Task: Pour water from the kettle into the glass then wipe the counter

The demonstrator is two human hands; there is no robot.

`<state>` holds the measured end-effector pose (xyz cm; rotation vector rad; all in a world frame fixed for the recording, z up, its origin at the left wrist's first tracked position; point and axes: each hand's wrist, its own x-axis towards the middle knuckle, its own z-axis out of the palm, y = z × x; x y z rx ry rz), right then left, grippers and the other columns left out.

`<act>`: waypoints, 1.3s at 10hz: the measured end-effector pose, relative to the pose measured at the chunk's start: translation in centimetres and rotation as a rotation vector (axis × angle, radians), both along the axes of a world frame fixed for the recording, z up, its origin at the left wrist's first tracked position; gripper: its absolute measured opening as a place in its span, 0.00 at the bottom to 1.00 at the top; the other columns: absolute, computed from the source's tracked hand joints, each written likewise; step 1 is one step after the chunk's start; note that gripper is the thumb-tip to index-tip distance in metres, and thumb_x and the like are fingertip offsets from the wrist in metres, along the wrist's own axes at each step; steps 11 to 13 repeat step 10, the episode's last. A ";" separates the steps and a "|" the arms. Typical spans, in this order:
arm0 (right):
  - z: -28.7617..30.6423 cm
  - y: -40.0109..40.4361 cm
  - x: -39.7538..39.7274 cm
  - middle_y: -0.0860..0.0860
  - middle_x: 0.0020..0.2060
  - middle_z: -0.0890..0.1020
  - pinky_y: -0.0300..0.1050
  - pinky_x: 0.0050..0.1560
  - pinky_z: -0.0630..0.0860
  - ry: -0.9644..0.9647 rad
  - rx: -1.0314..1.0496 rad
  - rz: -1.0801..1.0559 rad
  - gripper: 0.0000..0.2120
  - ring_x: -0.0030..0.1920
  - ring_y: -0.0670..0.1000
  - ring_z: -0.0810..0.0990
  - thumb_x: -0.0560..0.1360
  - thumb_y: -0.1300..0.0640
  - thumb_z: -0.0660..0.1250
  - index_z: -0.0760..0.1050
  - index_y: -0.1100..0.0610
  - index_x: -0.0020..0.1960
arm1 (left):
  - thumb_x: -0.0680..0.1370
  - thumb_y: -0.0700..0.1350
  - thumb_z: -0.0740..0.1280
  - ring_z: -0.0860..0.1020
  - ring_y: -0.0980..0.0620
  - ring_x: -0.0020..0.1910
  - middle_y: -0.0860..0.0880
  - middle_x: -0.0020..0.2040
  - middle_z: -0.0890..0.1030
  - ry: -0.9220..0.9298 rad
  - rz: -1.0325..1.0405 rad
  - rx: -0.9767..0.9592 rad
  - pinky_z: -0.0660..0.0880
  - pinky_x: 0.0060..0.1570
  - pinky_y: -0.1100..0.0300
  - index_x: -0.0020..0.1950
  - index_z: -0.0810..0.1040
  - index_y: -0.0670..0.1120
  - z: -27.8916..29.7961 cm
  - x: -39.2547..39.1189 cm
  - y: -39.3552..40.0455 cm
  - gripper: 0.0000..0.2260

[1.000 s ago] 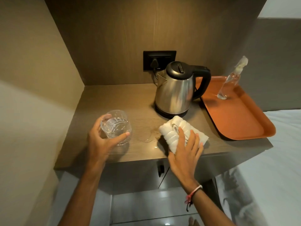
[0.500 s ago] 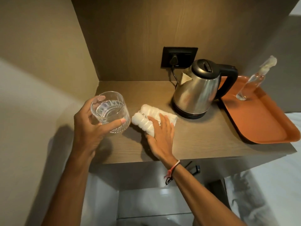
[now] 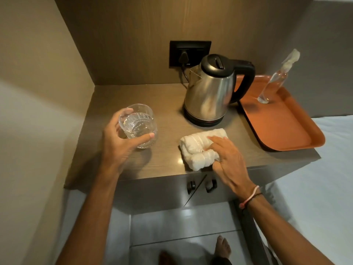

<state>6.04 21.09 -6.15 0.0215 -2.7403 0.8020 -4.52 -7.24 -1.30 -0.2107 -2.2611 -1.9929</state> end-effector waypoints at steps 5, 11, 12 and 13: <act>9.3 20.5 -0.8 0.55 0.46 0.87 0.53 0.34 0.85 -0.114 -1.335 -0.653 0.16 0.46 0.60 0.85 0.71 0.60 0.58 0.78 0.54 0.55 | 0.59 0.39 0.86 0.80 0.45 0.62 0.49 0.61 0.82 -0.142 -0.004 -0.104 0.80 0.63 0.42 0.67 0.77 0.47 -4.2 2.3 8.7 0.38; 6.0 25.3 -4.0 0.59 0.57 0.80 0.48 0.47 0.76 -0.231 -0.405 -0.677 0.22 0.50 0.62 0.80 0.75 0.53 0.68 0.73 0.57 0.68 | 0.64 0.57 0.82 0.68 0.44 0.76 0.47 0.79 0.68 -0.002 0.086 -0.430 0.70 0.72 0.40 0.81 0.61 0.52 -1.2 3.7 10.5 0.50; 6.0 25.3 -4.0 0.59 0.57 0.80 0.48 0.47 0.76 -0.231 -0.405 -0.677 0.22 0.50 0.62 0.80 0.75 0.53 0.68 0.73 0.57 0.68 | 0.64 0.57 0.82 0.68 0.44 0.76 0.47 0.79 0.68 -0.002 0.086 -0.430 0.70 0.72 0.40 0.81 0.61 0.52 -1.2 3.7 10.5 0.50; 6.0 25.3 -4.0 0.59 0.57 0.80 0.48 0.47 0.76 -0.231 -0.405 -0.677 0.22 0.50 0.62 0.80 0.75 0.53 0.68 0.73 0.57 0.68 | 0.64 0.57 0.82 0.68 0.44 0.76 0.47 0.79 0.68 -0.002 0.086 -0.430 0.70 0.72 0.40 0.81 0.61 0.52 -1.2 3.7 10.5 0.50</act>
